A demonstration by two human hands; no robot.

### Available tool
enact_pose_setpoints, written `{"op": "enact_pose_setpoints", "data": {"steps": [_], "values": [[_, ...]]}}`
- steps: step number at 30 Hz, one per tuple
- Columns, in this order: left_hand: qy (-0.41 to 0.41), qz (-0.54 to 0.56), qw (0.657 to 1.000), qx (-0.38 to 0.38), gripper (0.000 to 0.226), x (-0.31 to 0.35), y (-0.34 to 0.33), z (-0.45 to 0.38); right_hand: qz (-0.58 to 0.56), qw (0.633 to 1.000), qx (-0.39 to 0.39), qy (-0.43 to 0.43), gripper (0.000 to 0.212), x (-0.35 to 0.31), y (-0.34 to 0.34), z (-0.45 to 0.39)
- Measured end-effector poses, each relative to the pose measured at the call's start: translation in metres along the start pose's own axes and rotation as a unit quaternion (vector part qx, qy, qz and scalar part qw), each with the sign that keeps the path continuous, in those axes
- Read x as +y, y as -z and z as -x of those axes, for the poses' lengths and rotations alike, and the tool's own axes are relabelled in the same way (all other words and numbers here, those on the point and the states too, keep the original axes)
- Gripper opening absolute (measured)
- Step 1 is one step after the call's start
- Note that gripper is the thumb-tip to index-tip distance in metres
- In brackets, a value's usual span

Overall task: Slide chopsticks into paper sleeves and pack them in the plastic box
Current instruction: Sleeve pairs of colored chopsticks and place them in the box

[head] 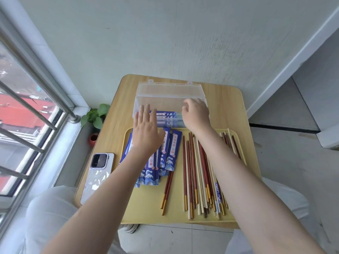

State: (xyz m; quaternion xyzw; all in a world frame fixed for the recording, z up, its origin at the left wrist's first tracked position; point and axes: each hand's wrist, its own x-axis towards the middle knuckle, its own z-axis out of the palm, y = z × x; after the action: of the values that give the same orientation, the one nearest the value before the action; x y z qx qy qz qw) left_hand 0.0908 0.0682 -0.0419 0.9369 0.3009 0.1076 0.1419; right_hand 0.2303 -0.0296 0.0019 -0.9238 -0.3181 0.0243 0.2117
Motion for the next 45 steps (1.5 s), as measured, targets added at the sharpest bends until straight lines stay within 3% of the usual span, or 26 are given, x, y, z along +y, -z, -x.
{"op": "enact_pose_setpoints", "data": {"steps": [2,3,5,7,11,14,19,33,37,39,42,45], "values": [[-0.005,0.042,0.996,0.078,0.044,0.003,0.004,0.009,-0.059,0.997,0.042,0.004,0.017,-0.001,0.004,0.017],[0.011,0.063,0.994,0.087,0.029,0.006,0.009,0.016,-0.078,0.997,0.020,-0.010,0.017,-0.002,0.004,0.028],[0.065,0.064,0.996,0.019,0.014,0.011,0.013,0.024,-0.071,0.991,-0.092,-0.058,0.027,-0.003,-0.004,0.048],[0.099,0.036,0.991,-0.077,0.025,0.014,0.012,0.034,-0.018,0.972,-0.212,-0.096,0.033,-0.003,-0.017,0.068],[0.111,0.016,0.982,-0.152,0.026,0.010,0.004,0.046,-0.032,0.952,-0.275,-0.130,0.031,-0.004,-0.036,0.095],[0.113,0.039,0.979,-0.168,0.020,0.006,0.005,0.053,-0.061,0.949,-0.272,-0.145,0.025,-0.004,-0.038,0.104],[0.106,0.060,0.981,-0.154,0.020,0.004,0.007,0.060,-0.075,0.955,-0.245,-0.147,0.039,0.002,-0.037,0.108],[0.104,0.099,0.976,-0.164,0.027,0.005,0.013,0.069,-0.141,0.961,-0.213,-0.110,0.028,0.010,-0.029,0.114],[0.115,0.161,0.974,-0.112,0.020,0.009,0.013,0.072,-0.195,0.963,-0.166,-0.085,0.025,0.013,-0.017,0.116],[0.136,0.254,0.953,-0.093,0.030,0.016,0.015,0.072,-0.238,0.956,-0.156,-0.069,0.024,0.011,-0.008,0.117],[0.154,0.443,0.873,-0.135,0.037,0.032,0.021,0.073,-0.273,0.944,-0.178,-0.047,0.022,0.008,0.005,0.122],[0.175,0.531,0.815,-0.153,0.033,0.038,0.017,0.078,-0.276,0.945,-0.175,-0.022,0.025,0.010,0.010,0.126]]}}
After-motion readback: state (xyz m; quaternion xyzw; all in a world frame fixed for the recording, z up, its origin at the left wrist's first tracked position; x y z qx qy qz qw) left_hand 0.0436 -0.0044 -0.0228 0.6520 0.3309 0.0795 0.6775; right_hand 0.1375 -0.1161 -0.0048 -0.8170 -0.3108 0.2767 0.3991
